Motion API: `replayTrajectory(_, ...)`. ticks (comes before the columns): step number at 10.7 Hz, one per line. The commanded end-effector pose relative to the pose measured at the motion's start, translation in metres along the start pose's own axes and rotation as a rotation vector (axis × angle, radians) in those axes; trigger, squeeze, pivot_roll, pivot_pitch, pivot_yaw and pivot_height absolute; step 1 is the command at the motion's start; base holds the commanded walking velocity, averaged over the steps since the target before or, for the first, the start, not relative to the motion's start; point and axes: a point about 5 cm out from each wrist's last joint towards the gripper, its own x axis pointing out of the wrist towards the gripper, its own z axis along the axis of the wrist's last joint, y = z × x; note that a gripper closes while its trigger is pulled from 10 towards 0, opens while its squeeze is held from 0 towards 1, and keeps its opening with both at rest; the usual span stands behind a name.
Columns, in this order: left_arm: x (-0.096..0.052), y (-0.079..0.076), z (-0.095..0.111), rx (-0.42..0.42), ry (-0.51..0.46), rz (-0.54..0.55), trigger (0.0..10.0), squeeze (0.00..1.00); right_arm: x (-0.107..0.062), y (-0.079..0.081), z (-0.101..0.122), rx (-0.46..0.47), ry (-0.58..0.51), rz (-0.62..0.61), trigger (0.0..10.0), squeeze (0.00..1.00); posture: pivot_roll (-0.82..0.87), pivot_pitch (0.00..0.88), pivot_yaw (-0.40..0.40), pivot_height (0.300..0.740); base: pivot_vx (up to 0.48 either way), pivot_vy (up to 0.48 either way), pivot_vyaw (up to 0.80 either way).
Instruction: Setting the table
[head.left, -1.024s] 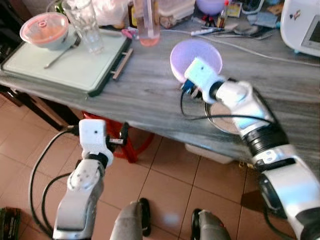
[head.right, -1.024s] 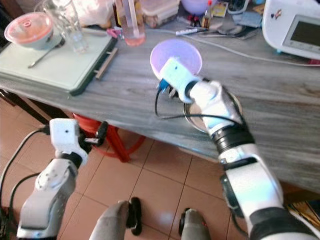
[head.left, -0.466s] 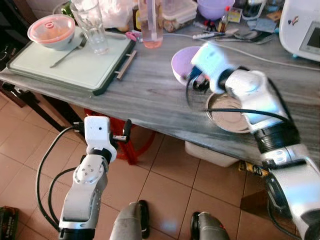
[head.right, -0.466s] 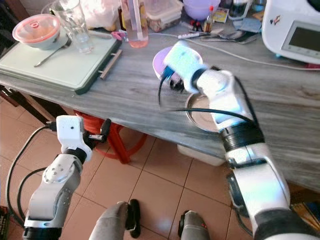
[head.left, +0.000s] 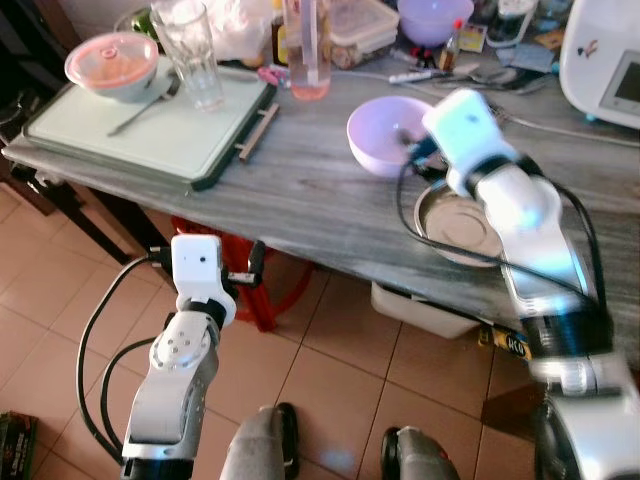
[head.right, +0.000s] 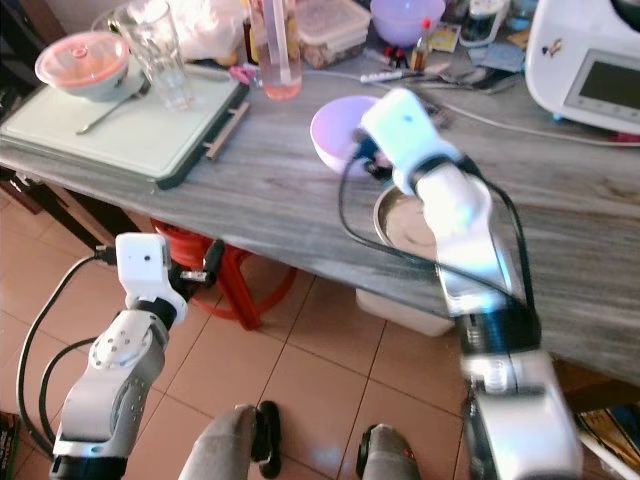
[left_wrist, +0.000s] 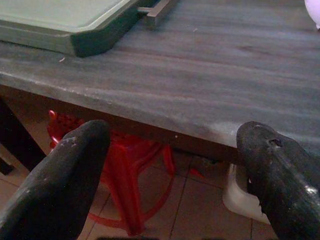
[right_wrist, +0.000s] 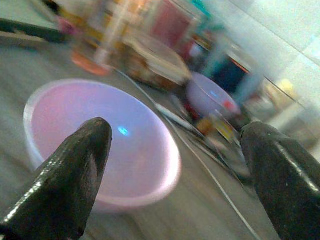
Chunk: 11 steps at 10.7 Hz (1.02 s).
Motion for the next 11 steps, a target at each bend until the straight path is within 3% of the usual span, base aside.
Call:
replayTrajectory(1,0.0,0.001,-0.003,0.007,0.01,-0.006,10.0,0.0,-0.005,-0.005,0.002,0.022,0.014,-0.057,10.0,1.0,0.01,0.128,0.091,0.74,0.0,0.0,0.0)
replayTrajectory(3,-0.001,-0.002,-0.005,0.007,0.018,-0.022,10.0,0.0,-0.013,-0.002,-0.006,0.079,0.066,-0.09,10.0,1.0,0.01,0.132,0.092,0.74,0.0,0.0,0.0)
replayTrajectory(7,-0.003,-0.004,-0.006,0.002,0.018,-0.032,10.0,0.0,-0.042,0.022,-0.039,0.301,0.287,-0.124,10.0,1.0,0.02,0.133,0.086,0.74,0.0,0.0,0.0)
replayTrajectory(9,-0.003,-0.005,-0.006,-0.001,0.017,-0.036,10.0,0.0,-0.047,0.033,-0.054,0.398,0.379,-0.099,10.0,1.0,0.02,0.131,0.084,0.74,0.0,0.0,0.0)
replayTrajectory(11,-0.005,-0.006,-0.006,-0.002,0.019,-0.042,10.0,0.0,-0.046,0.034,-0.061,0.423,0.411,-0.086,10.0,1.0,0.03,0.136,0.083,0.74,0.0,0.0,0.0)
